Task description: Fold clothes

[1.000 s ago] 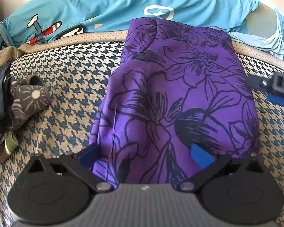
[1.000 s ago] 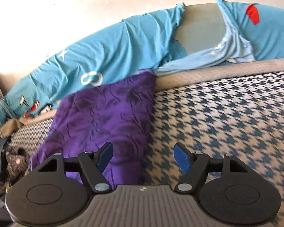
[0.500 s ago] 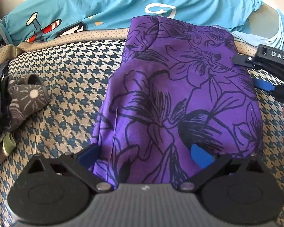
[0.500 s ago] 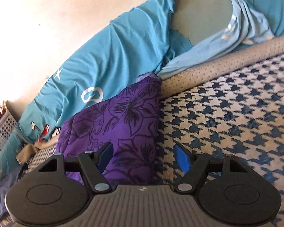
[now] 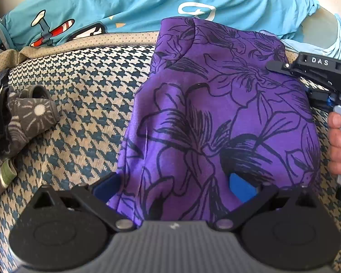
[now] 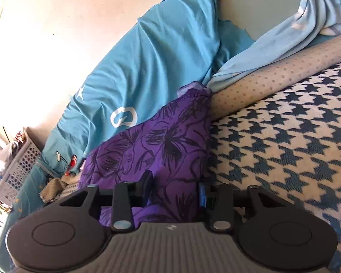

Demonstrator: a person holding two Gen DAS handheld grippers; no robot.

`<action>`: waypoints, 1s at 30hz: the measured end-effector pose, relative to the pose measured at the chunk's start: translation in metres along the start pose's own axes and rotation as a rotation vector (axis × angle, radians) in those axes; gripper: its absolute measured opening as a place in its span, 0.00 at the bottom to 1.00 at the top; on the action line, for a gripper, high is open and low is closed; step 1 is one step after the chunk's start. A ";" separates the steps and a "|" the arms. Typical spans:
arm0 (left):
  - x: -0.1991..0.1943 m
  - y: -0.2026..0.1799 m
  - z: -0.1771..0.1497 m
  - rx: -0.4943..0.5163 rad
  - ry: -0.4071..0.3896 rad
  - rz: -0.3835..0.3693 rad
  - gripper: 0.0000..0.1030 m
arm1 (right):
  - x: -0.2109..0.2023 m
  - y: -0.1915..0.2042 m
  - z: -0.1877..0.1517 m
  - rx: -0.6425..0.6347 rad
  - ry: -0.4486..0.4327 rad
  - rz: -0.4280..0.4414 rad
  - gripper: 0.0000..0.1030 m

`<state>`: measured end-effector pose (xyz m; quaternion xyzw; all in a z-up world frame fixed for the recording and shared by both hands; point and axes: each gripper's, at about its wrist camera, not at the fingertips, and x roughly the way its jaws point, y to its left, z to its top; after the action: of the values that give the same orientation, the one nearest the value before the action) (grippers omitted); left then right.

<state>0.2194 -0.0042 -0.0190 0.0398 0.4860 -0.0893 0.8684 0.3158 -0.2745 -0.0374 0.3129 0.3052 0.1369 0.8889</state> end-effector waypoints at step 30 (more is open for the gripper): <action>-0.011 -0.013 -0.004 0.079 -0.037 0.004 1.00 | -0.023 0.038 0.000 0.035 -0.159 -0.155 0.08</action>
<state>0.2083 -0.0147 -0.0114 0.0735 0.4657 -0.1076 0.8753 0.2960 -0.2554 -0.0029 0.3136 0.2593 0.0372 0.9127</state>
